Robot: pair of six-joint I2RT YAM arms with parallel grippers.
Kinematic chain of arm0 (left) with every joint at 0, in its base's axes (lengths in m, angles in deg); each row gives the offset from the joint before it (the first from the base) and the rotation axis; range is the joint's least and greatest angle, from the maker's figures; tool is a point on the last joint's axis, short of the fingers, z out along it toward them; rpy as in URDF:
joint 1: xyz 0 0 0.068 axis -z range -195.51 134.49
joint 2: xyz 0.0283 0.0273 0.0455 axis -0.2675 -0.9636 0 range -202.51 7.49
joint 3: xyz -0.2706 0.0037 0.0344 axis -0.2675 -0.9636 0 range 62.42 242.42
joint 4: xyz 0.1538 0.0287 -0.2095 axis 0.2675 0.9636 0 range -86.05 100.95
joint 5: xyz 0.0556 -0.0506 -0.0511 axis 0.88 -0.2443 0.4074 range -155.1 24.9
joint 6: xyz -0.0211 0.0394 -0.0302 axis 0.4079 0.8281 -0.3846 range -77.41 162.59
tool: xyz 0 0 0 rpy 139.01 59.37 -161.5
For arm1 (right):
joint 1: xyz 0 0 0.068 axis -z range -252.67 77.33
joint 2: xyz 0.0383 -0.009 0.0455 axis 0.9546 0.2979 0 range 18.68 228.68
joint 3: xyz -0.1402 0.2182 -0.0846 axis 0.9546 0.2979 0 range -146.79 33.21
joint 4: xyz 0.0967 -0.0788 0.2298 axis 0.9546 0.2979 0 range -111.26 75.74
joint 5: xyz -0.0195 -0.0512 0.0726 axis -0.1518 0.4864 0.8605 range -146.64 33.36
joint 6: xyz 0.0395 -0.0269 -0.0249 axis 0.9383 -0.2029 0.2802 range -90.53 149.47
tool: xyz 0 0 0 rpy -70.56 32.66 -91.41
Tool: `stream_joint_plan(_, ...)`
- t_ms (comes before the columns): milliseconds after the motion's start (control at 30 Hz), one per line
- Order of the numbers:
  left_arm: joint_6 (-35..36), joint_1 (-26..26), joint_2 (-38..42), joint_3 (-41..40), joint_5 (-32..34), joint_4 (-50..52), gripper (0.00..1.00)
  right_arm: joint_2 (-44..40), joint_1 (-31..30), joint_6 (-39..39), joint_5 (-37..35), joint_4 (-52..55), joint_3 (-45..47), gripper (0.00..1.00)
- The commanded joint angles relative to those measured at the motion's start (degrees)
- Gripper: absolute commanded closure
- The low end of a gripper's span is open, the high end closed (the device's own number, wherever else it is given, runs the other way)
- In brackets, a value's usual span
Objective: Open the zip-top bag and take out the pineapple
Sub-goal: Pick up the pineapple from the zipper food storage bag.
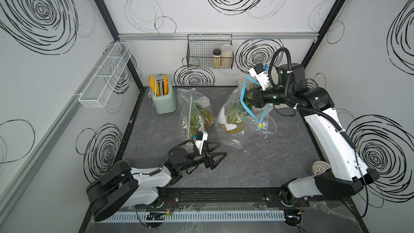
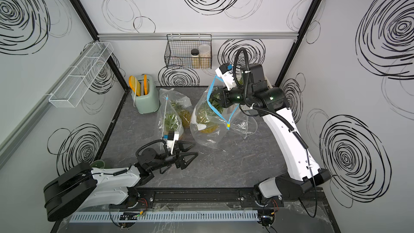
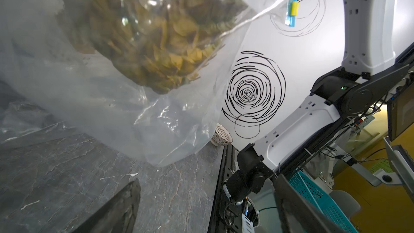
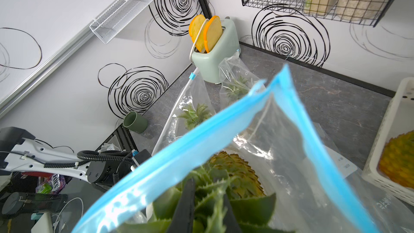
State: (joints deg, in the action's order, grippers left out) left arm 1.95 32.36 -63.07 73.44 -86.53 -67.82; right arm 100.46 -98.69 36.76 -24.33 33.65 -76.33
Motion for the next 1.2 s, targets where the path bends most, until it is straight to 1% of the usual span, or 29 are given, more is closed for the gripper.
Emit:
stream_joint_plan(0, -2.2, -0.3, -2.4, 4.0, 1.5, -10.5, 0.04, -2.0, -0.3, 0.3, 3.9, -2.0, -2.3, 1.00)
stream_joint_plan(133, -3.1, -0.7, -7.3, 7.1, 0.5, -13.9, 0.04, -2.7, -1.2, 1.0, 4.1, -2.8, -2.3, 1.00)
stream_joint_plan(300, -5.4, -2.0, -12.2, 8.7, 0.3, -18.8, 0.01, -3.2, -1.8, 1.1, 3.5, -2.4, -2.3, 1.00)
stream_joint_plan(467, -5.5, -2.4, -15.2, 10.5, -0.5, -19.0, 0.01, -3.0, -1.8, 1.4, 3.1, -2.1, -4.1, 1.00)
stream_joint_plan(800, -4.1, -4.2, -17.3, 11.9, 0.1, -18.1, 0.02, -1.3, -1.9, 1.6, 2.9, 0.2, -9.5, 1.00)
stream_joint_plan(1033, -4.0, -4.9, -18.4, 14.4, -0.2, -19.3, 0.01, -1.0, -2.2, 2.4, 3.0, -0.2, -9.9, 1.00)
stream_joint_plan(1167, -5.3, -5.5, -20.9, 16.2, -0.9, -23.1, 0.01, -0.9, -2.3, 2.9, 3.0, -0.3, -9.9, 1.00)
